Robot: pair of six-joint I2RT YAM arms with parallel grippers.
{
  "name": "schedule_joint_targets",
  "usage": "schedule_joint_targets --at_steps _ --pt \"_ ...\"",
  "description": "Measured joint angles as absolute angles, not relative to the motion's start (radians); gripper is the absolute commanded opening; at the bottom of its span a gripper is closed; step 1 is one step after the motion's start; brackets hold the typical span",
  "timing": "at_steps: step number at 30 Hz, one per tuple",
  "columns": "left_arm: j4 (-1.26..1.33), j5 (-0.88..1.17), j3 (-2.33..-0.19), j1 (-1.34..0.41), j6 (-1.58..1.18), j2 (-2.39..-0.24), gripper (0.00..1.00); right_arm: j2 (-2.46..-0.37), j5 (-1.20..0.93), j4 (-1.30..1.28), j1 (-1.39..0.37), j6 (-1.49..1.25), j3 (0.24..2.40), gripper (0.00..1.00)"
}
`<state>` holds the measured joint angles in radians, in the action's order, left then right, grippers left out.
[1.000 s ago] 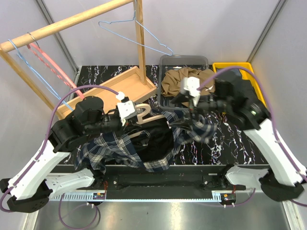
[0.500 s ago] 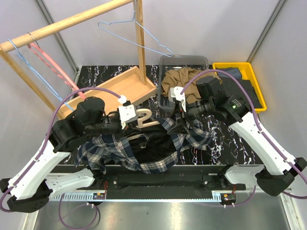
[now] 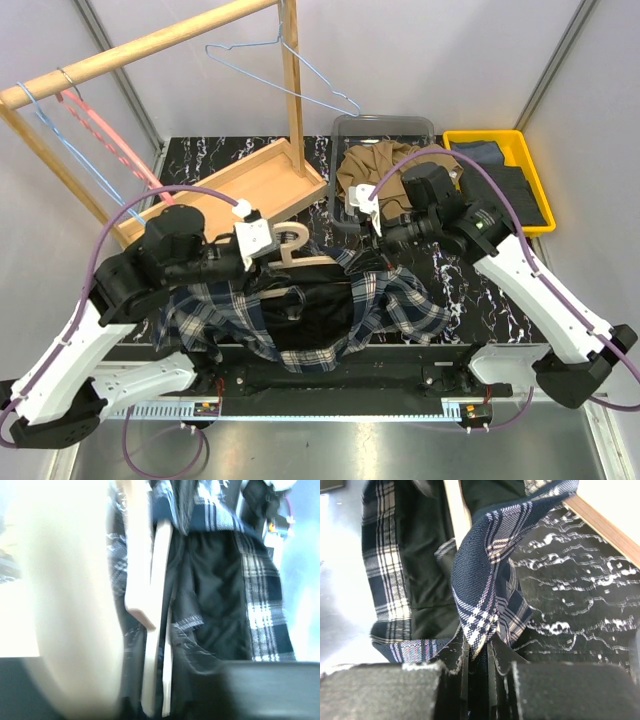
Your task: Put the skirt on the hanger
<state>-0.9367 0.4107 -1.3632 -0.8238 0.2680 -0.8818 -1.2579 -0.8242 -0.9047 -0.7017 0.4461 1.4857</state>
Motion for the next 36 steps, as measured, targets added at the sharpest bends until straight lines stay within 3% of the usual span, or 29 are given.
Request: schedule_joint_targets --at_steps 1,4,6,15,22,36 --pt "-0.916 0.403 -1.363 -0.824 0.270 -0.876 0.75 -1.248 -0.816 -0.897 -0.702 0.441 1.473 0.00" --pt "-0.857 0.359 -1.364 -0.826 0.247 -0.848 0.95 -1.206 -0.773 -0.873 -0.701 0.419 1.427 0.00" --pt "-0.825 0.300 -1.364 -0.826 0.228 -0.828 0.99 -1.179 -0.747 -0.865 -0.700 0.411 1.409 0.00" --pt "-0.731 -0.141 -1.364 -0.828 0.115 -0.828 0.99 -1.104 -0.625 -0.785 -0.700 0.360 1.405 0.00" --pt "-0.697 -0.482 -1.364 -0.828 0.021 -0.804 0.99 -1.169 -0.476 -0.680 -0.700 0.288 1.439 0.00" --pt "-0.659 -0.670 -1.365 -0.828 -0.063 -0.605 0.99 -1.562 -0.284 -0.430 -0.699 0.189 1.745 0.00"
